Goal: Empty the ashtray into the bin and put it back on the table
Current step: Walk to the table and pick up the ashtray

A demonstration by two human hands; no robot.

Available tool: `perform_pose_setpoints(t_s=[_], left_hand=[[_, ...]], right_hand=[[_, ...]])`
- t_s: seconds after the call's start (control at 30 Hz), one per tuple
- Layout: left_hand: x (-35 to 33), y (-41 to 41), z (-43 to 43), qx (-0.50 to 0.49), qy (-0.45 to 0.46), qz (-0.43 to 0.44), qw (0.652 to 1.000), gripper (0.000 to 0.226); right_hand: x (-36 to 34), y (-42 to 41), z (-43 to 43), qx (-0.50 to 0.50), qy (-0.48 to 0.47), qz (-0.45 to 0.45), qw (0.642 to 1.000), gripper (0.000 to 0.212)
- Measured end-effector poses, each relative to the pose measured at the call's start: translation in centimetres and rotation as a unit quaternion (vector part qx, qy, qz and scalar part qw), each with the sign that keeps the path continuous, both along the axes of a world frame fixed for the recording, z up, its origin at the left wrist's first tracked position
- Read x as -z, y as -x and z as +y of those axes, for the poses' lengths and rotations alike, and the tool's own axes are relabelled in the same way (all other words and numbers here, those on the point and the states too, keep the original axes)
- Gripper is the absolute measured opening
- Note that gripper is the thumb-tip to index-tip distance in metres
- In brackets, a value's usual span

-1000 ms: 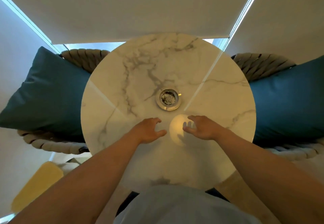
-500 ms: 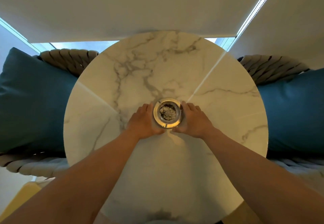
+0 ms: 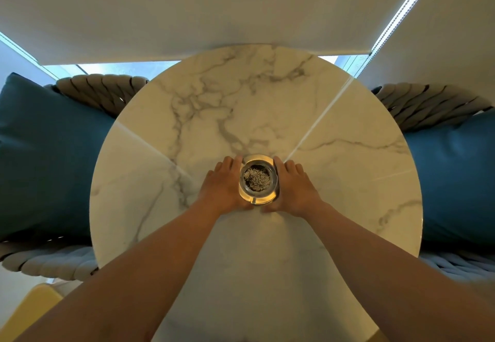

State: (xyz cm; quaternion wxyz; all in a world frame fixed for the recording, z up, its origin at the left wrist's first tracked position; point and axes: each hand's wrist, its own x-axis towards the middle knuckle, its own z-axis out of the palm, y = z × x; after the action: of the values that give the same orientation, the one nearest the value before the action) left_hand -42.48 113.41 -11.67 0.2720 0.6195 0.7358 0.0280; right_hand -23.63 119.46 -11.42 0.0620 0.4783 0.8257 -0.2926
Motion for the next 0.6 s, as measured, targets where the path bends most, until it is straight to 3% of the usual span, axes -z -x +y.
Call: perform_pose_setpoints(t_s=[0.47,0.6], left_hand=[[-2.5,0.3,0.0,-0.012,-0.012,-0.029,0.999,0.116],[-4.7,0.8,-0.6,-0.029,-0.034,-0.073,0.996,0.12]], right_hand=[[-2.4,0.4,0.0,0.017,-0.002,0.049,0.999,0.123],[-4.3,0.6,-0.1,0.009,-0.011,0.065,0.998,0.119]])
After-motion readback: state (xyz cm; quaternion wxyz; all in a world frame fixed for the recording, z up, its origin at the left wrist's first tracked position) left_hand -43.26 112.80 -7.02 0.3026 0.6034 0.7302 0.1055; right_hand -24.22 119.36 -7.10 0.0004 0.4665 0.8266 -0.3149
